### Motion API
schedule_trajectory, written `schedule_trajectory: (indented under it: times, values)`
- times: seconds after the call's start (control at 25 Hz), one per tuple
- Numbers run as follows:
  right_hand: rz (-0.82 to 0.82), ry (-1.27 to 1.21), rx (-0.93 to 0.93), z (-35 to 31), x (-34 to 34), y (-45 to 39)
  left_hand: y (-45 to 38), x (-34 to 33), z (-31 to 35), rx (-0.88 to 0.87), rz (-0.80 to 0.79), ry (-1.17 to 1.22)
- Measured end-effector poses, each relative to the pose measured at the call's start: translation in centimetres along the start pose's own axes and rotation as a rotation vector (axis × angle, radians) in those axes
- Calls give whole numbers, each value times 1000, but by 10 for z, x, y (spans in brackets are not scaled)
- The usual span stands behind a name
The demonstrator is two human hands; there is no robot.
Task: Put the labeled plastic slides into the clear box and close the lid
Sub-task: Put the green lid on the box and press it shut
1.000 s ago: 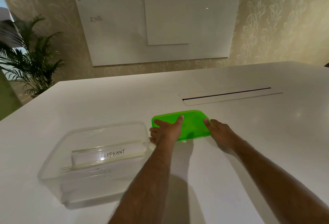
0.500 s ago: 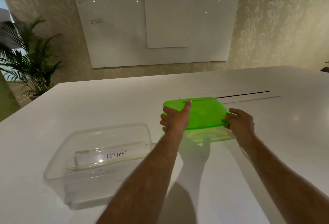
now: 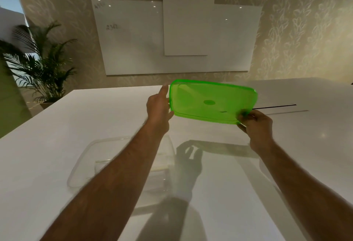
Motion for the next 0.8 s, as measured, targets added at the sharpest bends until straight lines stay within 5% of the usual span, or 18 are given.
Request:
schedule_trajectory:
  times: [0.12,0.28,0.52,0.8]
  values:
    - [-76,-60,60,-2,-19,15,-8,36,8,22,-9,64]
    - [-166,-331,-113,-7,-52,39,-14,72,18,-8,78,36]
    - [-278,-278,-37,0,-88,70,-20,115,20,213,-72,-84]
    - [-311,-127,10,20,-118,88,-28,154,32,163,41,-31]
Point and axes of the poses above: each hand's wrist, its own y-axis away from the middle knuckle, its own x-axis out of the back of the hand, z = x × y, the point moved 4 cm from there along -y, towards the middle knuckle, and after that the axes turned 10 degrees about z, right-handed, at the moved point
